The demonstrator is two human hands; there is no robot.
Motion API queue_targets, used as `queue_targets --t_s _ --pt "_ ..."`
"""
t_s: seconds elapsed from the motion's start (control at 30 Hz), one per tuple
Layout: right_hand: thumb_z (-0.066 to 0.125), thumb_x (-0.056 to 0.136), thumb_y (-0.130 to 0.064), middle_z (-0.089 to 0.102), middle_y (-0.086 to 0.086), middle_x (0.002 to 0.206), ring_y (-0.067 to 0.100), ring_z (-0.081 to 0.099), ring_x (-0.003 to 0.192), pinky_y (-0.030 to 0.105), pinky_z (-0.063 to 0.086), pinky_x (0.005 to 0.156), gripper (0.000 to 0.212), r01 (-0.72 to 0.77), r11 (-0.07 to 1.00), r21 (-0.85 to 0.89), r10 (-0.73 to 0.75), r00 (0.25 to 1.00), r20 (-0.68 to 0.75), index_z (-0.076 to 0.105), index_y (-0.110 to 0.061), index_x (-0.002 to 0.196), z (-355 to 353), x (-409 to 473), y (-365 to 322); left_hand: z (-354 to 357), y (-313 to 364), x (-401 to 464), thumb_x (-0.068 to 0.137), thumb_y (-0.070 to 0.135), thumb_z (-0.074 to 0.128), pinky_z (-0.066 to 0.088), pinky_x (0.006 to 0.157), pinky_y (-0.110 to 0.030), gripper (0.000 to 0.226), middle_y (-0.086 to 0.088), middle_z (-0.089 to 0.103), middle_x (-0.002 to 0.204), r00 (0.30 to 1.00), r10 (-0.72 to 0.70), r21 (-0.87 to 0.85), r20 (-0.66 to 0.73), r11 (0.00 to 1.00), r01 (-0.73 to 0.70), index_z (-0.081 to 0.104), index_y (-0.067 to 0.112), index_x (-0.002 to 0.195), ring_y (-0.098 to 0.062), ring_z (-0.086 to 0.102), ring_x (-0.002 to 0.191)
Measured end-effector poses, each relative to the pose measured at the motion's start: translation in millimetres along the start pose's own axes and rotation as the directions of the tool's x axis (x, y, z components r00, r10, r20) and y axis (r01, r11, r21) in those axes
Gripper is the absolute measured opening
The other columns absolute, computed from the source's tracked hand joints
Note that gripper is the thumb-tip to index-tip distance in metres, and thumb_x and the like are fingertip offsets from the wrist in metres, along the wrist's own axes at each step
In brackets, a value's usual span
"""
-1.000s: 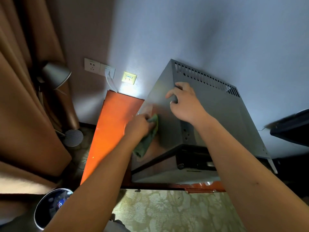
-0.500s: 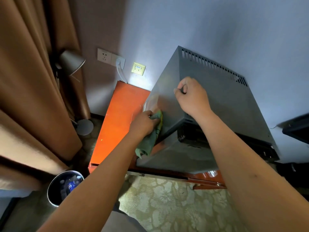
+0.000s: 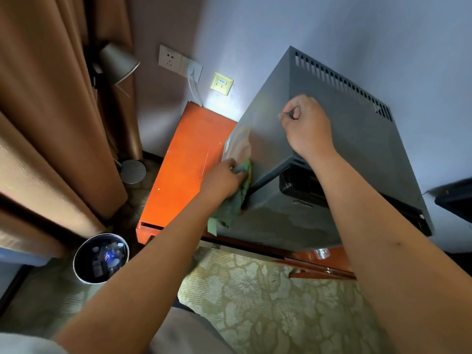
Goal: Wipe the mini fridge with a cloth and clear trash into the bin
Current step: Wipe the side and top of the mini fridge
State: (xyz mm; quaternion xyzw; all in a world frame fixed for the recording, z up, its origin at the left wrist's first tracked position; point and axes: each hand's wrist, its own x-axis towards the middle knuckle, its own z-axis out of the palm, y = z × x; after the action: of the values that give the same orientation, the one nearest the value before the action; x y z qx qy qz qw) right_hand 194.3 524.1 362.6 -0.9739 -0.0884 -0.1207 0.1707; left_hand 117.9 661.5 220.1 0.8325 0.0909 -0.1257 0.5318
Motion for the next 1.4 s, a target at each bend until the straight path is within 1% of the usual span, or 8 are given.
queue_targets --t_s 0.13,0.33,0.57,0.7,0.83,1.1,1.33,1.4 --pt "0.062 0.092 -0.023 0.041 -0.012 0.078 0.005 0.043 0.067 0.025 0.030 0.061 0.003 0.008 1.000 -0.013 -0.008 1.000 0.012 0.059 -0.023 0.091 0.0 1.6 1.5 -1.1 -5.3 -13.2 0.091 0.045 0.063 0.041 0.067 -0.033 0.016 -0.004 0.068 0.097 0.998 0.022 0.040 0.065 0.999 -0.025 0.054 0.031 0.090 -0.027 0.061 0.087" --pt "0.062 0.092 -0.025 0.043 -0.011 0.079 0.006 0.044 0.069 0.023 0.033 0.067 0.003 0.010 1.000 -0.022 -0.010 1.000 0.017 0.060 -0.023 0.093 2.1 3.8 4.9 -14.5 36.2 -13.7 0.084 0.046 0.067 0.048 0.068 -0.033 0.019 0.007 0.066 0.079 0.987 0.138 -0.153 -0.085 0.977 -0.150 0.059 0.029 0.085 -0.019 0.065 0.078" --pt "0.060 0.091 -0.027 0.049 -0.008 0.086 0.006 0.047 0.070 0.027 0.040 0.070 0.002 -0.008 1.000 -0.023 0.009 1.000 0.028 0.058 -0.028 0.091 2.6 4.3 5.2 6.4 -20.3 -14.8 0.092 0.044 0.064 0.039 0.066 -0.031 0.024 -0.006 0.069 0.102 0.997 -0.060 0.031 0.057 0.998 0.058 0.062 0.027 0.109 -0.027 0.061 0.087" --pt "0.060 0.091 -0.028 0.051 -0.006 0.088 0.011 0.050 0.075 0.027 0.038 0.069 0.002 0.003 0.999 -0.040 -0.001 0.999 0.032 0.059 -0.027 0.092 3.8 6.4 6.3 -9.0 10.7 -31.9 0.086 0.042 0.070 0.044 0.065 -0.032 0.023 0.005 0.063 0.079 0.995 0.101 -0.114 0.014 0.989 -0.099 0.056 0.028 0.075 -0.022 0.062 0.080" --pt "0.061 0.091 -0.029 0.050 -0.006 0.086 0.011 0.049 0.073 0.027 0.038 0.067 0.003 0.015 0.999 -0.038 -0.014 0.999 0.028 0.059 -0.026 0.092 4.7 6.7 7.4 -13.3 43.5 -40.9 0.085 0.046 0.069 0.046 0.066 -0.030 0.020 0.008 0.060 0.075 0.969 0.201 -0.134 -0.144 0.966 -0.220 0.055 0.030 0.083 -0.016 0.060 0.076" --pt "0.061 0.092 -0.023 0.041 -0.013 0.079 0.009 0.045 0.070 0.028 0.040 0.069 0.003 0.015 1.000 -0.016 -0.014 1.000 0.024 0.060 -0.021 0.093 2.1 2.3 4.0 14.6 -14.0 -43.6 0.092 0.044 0.062 0.032 0.055 -0.033 0.020 0.006 0.056 0.072 0.994 0.059 -0.057 -0.093 0.996 -0.065 0.048 0.030 0.092 -0.029 0.063 0.082" --pt "0.062 0.091 -0.023 0.050 -0.005 0.089 0.012 0.048 0.076 0.024 0.032 0.065 0.003 0.009 1.000 -0.003 -0.009 1.000 0.003 0.062 -0.021 0.093 1.7 0.4 1.8 -6.3 55.5 -73.1 0.089 0.040 0.066 0.047 0.067 -0.030 0.017 0.010 0.064 0.081 0.924 0.273 -0.229 -0.267 0.914 -0.336 0.055 0.028 0.086 -0.006 0.060 0.077" --pt "0.062 0.090 -0.023 0.050 -0.005 0.090 0.011 0.046 0.077 0.022 0.028 0.063 0.005 0.013 1.000 -0.024 -0.013 1.000 0.001 0.063 -0.020 0.094 2.1 0.7 1.6 3.4 44.3 -73.0 0.090 0.040 0.064 0.047 0.067 -0.030 0.015 0.012 0.064 0.080 0.929 0.245 -0.296 -0.278 0.898 -0.325 0.054 0.030 0.088 -0.004 0.059 0.075"
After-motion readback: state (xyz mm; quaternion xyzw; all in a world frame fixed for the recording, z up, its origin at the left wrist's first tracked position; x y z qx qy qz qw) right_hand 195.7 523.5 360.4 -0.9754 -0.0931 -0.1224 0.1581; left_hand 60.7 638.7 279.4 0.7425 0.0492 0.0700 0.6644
